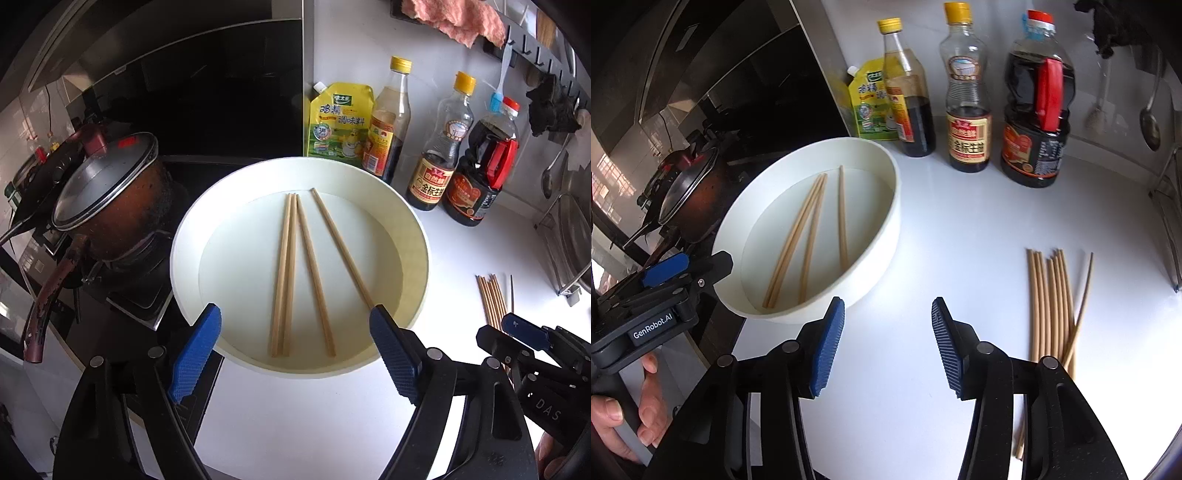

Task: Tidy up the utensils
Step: 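Move both open tools back over the remaining chopstick pile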

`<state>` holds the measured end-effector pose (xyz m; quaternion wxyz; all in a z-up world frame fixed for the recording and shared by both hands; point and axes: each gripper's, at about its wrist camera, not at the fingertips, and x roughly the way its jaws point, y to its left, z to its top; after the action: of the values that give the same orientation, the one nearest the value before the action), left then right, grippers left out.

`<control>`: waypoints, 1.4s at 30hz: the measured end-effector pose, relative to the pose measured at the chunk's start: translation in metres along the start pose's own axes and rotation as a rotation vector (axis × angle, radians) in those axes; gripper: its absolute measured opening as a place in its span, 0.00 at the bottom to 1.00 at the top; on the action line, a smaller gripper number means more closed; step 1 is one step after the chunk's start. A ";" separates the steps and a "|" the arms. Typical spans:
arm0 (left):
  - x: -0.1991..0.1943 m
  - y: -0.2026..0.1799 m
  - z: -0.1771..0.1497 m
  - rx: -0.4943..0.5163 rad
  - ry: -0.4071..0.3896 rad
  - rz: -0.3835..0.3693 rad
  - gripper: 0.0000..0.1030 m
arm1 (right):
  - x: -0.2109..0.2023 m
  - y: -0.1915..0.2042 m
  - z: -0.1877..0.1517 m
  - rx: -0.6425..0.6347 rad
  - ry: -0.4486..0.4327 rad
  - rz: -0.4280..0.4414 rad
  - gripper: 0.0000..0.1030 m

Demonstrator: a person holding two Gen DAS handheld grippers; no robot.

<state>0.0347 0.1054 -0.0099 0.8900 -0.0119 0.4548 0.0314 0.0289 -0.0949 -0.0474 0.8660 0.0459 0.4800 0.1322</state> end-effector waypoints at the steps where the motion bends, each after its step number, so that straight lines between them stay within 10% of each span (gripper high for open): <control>1: -0.001 -0.004 -0.001 0.008 0.000 -0.002 0.81 | -0.002 -0.007 -0.003 0.012 0.001 -0.006 0.48; 23: 0.001 -0.116 -0.022 0.199 0.013 -0.146 0.86 | -0.046 -0.134 -0.059 0.204 -0.045 -0.202 0.50; 42: 0.045 -0.169 -0.062 0.236 0.107 -0.164 0.86 | 0.008 -0.165 -0.080 0.166 0.015 -0.218 0.50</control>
<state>0.0226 -0.0644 -0.0839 0.8592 0.0542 0.4997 -0.0957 -0.0039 -0.2548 -0.1305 0.8649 0.0641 0.4978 -0.0024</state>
